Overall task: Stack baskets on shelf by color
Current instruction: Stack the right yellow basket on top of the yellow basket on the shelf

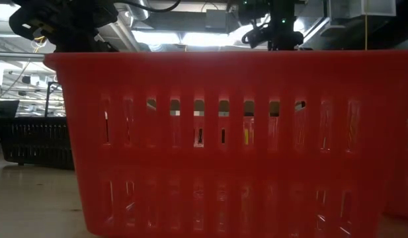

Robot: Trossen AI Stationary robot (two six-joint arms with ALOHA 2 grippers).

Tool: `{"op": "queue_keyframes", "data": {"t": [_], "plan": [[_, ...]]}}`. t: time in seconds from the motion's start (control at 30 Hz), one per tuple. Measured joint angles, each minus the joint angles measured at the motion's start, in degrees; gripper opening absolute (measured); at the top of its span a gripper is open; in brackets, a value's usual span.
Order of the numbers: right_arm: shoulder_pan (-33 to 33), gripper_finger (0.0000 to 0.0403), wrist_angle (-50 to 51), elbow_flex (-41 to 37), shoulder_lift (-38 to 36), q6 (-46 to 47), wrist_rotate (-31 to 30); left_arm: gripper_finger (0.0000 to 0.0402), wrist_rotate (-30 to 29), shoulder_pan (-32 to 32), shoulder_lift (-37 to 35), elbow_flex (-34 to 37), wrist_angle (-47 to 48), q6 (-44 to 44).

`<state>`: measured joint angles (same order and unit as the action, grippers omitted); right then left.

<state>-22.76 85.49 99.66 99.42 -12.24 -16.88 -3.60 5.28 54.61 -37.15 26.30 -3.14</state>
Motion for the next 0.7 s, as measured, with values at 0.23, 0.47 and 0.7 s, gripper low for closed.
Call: {"op": "queue_keyframes", "data": {"t": [0.23,0.47,0.7], "plan": [[1.5,0.0091,2.8,1.2,0.0,3.0,0.0,0.0,0.0,0.0,0.0,0.0,0.0,0.0],[5.9,0.0091,4.6,4.7,-2.4,15.4,6.9,0.0,0.0,0.0,0.0,0.0,0.0,0.0],[13.6,0.0091,3.9,-6.4,-11.7,26.5,12.0,0.0,0.0,0.0,0.0,0.0,0.0,0.0]]}}
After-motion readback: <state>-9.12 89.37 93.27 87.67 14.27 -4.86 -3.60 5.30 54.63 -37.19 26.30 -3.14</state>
